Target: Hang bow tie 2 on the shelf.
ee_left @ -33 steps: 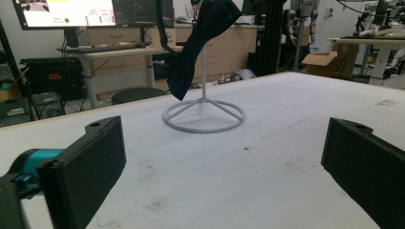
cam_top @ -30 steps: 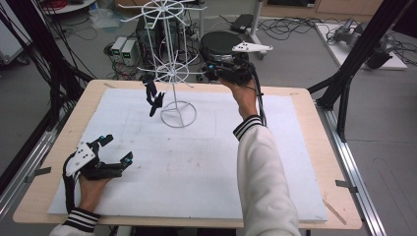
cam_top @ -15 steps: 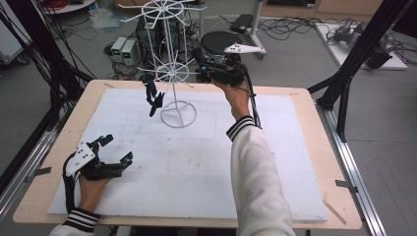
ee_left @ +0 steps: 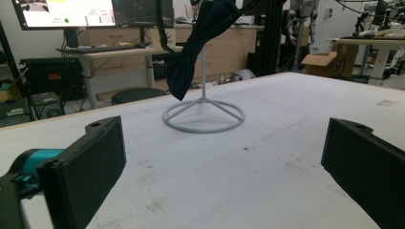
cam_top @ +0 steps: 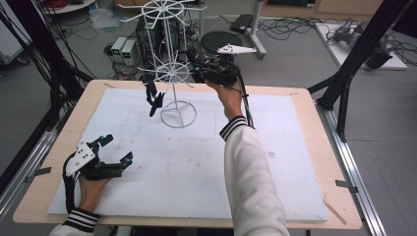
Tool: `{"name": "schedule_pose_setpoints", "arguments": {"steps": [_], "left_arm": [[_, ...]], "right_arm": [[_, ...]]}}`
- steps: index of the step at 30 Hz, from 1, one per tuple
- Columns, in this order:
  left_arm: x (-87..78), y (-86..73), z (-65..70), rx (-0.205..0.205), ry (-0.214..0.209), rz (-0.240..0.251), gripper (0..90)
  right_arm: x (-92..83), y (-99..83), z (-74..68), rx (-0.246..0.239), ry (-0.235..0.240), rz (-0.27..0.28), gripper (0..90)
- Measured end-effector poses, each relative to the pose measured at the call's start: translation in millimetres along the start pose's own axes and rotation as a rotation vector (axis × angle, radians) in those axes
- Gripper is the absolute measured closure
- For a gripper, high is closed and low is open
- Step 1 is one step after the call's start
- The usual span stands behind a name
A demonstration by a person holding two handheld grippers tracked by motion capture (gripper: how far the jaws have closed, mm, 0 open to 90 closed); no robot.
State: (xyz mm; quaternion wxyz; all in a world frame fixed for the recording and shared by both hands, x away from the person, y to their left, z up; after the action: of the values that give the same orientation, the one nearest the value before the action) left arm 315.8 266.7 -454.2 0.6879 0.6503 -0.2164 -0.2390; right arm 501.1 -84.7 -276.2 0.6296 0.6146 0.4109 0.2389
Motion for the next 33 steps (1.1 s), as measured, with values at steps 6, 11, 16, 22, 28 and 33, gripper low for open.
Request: {"name": "schedule_pose_setpoints", "arguments": {"steps": [6,11,16,22,28,33], "left_arm": [[-0.3,0.0,-0.2,0.0,-0.003,-0.002,1.8],[-0.4,0.0,-0.2,0.0,-0.004,-0.002,1.8],[-0.3,0.0,-0.2,0.0,-0.004,-0.001,1.8],[-0.4,0.0,-0.3,0.0,-0.004,-0.002,1.8],[-0.3,0.0,-0.2,0.0,-0.004,-0.002,1.7],[-0.1,0.0,0.0,-0.001,-0.004,0.0,1.7]], "right_arm": [[5.0,-1.8,-1.5,0.003,-0.002,-0.013,76.0],[7.3,-4.0,-2.0,-0.004,0.001,-0.037,75.9],[8.6,-5.8,-2.9,-0.008,0.005,-0.056,75.7],[11.0,-7.7,-4.0,-0.014,0.015,-0.076,75.1],[12.1,-8.6,-3.5,-0.015,0.019,-0.082,72.7],[12.7,-9.4,-3.3,-0.014,0.027,-0.087,68.4]]}}
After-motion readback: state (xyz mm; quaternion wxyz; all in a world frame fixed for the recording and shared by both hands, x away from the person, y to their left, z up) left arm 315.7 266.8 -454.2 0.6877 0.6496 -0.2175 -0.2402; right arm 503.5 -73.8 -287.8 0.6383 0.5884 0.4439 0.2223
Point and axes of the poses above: each handheld gripper's, and its own axes: x roughly forward along the jaws, y roughly out of its top, z roughly to its right, the point moved 3 cm from there along x, roughly forward along the jaws, and after that the axes turned 4 degrees about -x, right-handed, at the moved point
